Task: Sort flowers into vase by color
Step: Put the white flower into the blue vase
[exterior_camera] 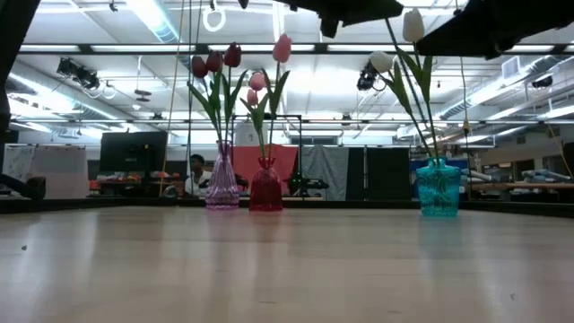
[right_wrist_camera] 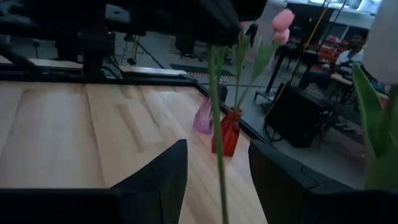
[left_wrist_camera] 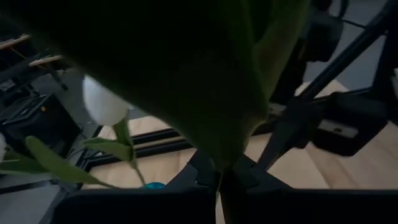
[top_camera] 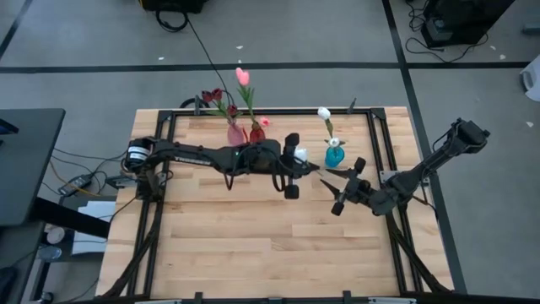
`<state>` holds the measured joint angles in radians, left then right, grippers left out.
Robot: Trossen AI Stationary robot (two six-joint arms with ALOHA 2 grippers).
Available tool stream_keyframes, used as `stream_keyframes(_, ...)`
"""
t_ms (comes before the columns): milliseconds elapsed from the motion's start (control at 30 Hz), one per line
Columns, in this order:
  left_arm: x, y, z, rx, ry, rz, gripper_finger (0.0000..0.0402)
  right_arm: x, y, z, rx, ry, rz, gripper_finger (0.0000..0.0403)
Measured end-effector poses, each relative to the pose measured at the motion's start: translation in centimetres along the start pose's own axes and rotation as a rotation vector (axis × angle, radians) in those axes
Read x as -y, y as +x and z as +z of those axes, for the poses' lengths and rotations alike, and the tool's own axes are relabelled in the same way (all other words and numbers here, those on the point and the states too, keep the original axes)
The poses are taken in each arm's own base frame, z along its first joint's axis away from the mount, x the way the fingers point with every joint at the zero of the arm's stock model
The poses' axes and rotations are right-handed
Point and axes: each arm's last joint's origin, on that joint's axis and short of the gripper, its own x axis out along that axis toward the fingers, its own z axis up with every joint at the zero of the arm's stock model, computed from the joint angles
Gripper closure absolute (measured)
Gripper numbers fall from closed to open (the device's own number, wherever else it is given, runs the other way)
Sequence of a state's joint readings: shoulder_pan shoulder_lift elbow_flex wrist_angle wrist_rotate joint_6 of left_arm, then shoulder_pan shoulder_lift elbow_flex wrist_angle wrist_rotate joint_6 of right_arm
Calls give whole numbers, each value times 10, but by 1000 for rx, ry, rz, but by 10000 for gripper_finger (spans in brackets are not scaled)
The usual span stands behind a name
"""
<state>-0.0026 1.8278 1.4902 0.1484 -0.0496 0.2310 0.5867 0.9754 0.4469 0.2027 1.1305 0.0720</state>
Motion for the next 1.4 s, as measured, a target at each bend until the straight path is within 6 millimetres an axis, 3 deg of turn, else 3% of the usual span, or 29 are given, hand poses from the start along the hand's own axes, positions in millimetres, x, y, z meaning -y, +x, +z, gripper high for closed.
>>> stream_keyframes(333, 15, -1, 5, 28, 5, -47, 396, -7, 20, 7, 57, 19, 63, 229)
stream_keyframes(433, 16, -1, 5, 28, 5, -51, 396, -7, 25, 8, 70, 35, 74, 254)
stream_keyframes(567, 16, -1, 4, 14, 11, -62, 391, -7, 30, 9, 81, 45, 89, 325)
stream_keyframes(667, 16, -1, 2, 4, 22, -72, 367, -6, 30, 10, 82, 61, 94, 384)
stream_keyframes(867, 16, -3, -2, -53, 33, -88, 291, -1, 13, 20, 122, 136, 82, 383)
stream_keyframes(1000, 18, -3, -14, -100, 33, -112, 272, -3, 1, 21, 124, 125, 29, 392)
stream_keyframes(1200, 33, -5, -50, -184, 19, -145, 269, 0, -18, 19, 112, 118, -80, 389)
stream_keyframes(1400, 53, -11, -85, -222, -48, -174, 269, 23, -27, -2, 130, 180, -77, 391)
